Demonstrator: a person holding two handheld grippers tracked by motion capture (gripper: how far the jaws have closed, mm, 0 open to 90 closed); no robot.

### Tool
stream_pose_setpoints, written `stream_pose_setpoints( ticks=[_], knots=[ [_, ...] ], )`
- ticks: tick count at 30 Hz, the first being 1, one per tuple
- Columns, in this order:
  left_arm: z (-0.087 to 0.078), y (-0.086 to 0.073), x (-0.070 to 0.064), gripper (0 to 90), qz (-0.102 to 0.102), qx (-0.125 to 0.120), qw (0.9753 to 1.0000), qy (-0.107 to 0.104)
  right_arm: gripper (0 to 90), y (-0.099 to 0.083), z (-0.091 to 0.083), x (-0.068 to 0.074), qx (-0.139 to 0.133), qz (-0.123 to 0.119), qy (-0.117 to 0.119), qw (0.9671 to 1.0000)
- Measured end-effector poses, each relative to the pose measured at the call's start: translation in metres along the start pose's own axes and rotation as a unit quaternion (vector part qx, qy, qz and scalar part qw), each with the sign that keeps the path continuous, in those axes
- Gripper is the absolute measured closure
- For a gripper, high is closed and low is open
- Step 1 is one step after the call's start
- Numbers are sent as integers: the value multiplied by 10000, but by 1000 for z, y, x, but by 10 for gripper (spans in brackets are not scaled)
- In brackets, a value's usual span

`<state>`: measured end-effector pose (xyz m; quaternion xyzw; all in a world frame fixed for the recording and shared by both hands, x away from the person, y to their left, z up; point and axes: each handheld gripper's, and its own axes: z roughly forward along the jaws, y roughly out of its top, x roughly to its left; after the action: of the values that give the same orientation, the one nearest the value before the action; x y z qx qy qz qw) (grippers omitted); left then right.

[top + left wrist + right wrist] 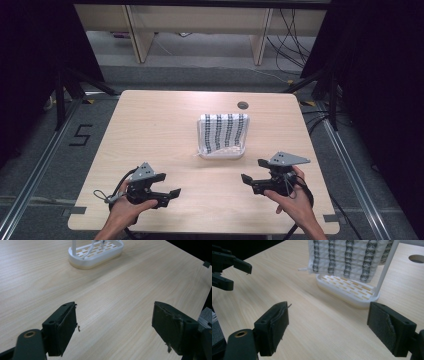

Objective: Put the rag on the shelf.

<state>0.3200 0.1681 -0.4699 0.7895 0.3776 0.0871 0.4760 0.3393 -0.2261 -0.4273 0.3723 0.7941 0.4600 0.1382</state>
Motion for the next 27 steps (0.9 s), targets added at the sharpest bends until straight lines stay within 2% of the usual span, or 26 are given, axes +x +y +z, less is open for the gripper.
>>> stream_pose_setpoints(
  ticks=[1, 2, 3, 4, 5, 6, 7, 9, 10, 12, 13, 14, 15, 16, 17, 18, 20, 21, 22, 23, 24, 25, 26, 27],
  knots=[
    [0, -2, 0, 194, -29, -16, 10000, -22, 187, -1, 0, 0, 44, 54, 101, 9999],
    [0, -3, 1, 194, -2, 13, 10000, -15, 187, -3, 1, 0, 21, 65, 59, 10000],
    [-1, -4, 0, 194, -9, 12, 10000, 14, 188, -4, 0, 2, 124, 185, 63, 9997],
    [-1, -6, 0, 193, -29, 9, 10000, 16, 188, -6, 1, 2, 83, 157, 46, 9998],
    [-1, -8, 0, 194, -31, 14, 10000, 11, 187, -8, 1, 0, 116, 32, 14, 9999],
    [-2, -9, 0, 193, -8, 36, 10000, 18, 187, -9, 1, 2, 135, 155, 71, 9998],
    [-2, -11, -1, 194, -37, 18, 10000, 68, 188, -12, 2, 1, 107, 92, 107, 9998],
    [-2, -14, -1, 194, 8, 38, 10000, 66, 188, -16, 1, 4, 233, 265, 60, 9994],
    [-2, -15, -2, 194, 23, 35, 9999, 121, 188, -18, 2, 2, 193, 124, 36, 9997],
    [-2, -18, -2, 193, 56, 58, 9999, 79, 188, -23, 3, 2, 190, 138, 9, 9997],
    [-2, -19, -2, 193, 82, 65, 9999, 112, 188, -25, 2, 4, 321, 306, 40, 9990],
    [-2, -20, -2, 193, 113, 78, 9998, 112, 188, -28, 5, 1, 224, 57, 42, 9997],
    [-2, -21, -3, 192, 136, 72, 9998, 162, 188, -33, 6, 1, 349, 134, 122, 9992],
    [-2, -22, -3, 192, 206, 170, 9994, 208, 188, -33, 6, 1, 349, 134, 122, 9992],
    [-2, -24, -3, 192, 167, 134, 9996, 201, 188, -36, 5, 5, 432, 279, 52, 9987],
    [-2, -25, -3, 193, 173, 129, 9995, 212, 188, -38, 7, 2, 388, 74, 47, 9992],
    [-1, -27, -5, 193, 158, 142, 9996, 189, 188, -42, 7, 1, 458, 137, 59, 9988],
    [-1, -29, -5, 193, 162, 142, 9995, 222, 188, -45, 7, 4, 501, 307, 51, 9983],
    [-1, -32, -7, 193, 89, 154, 9996, 229, 188, -49, 7, 3, 574, 241, -58, 9980],
    [-1, -33, -7, 193, 121, 163, 9995, 229, 188, -51, 8, -1, 551, 40, -56, 9985],
    [-1, -33, -7, 193, 121, 163, 9995, 229, 188, -51, 8, -1, 551, 40, -56, 9985],
    [-1, -34, -8, 193, 100, 176, 9995, 246, 188, -53, 8, 1, 665, 99, -154, 9976],
    [-1, -35, -8, 193, 100, 201, 9995, 234, 188, -57, 7, -1, 725, 38, -153, 9972],
    [-1, -37, -9, 193, 85, 176, 9995, 245, 188, -59, 7, 1, 735, 165, -129, 9971]
  ],
)
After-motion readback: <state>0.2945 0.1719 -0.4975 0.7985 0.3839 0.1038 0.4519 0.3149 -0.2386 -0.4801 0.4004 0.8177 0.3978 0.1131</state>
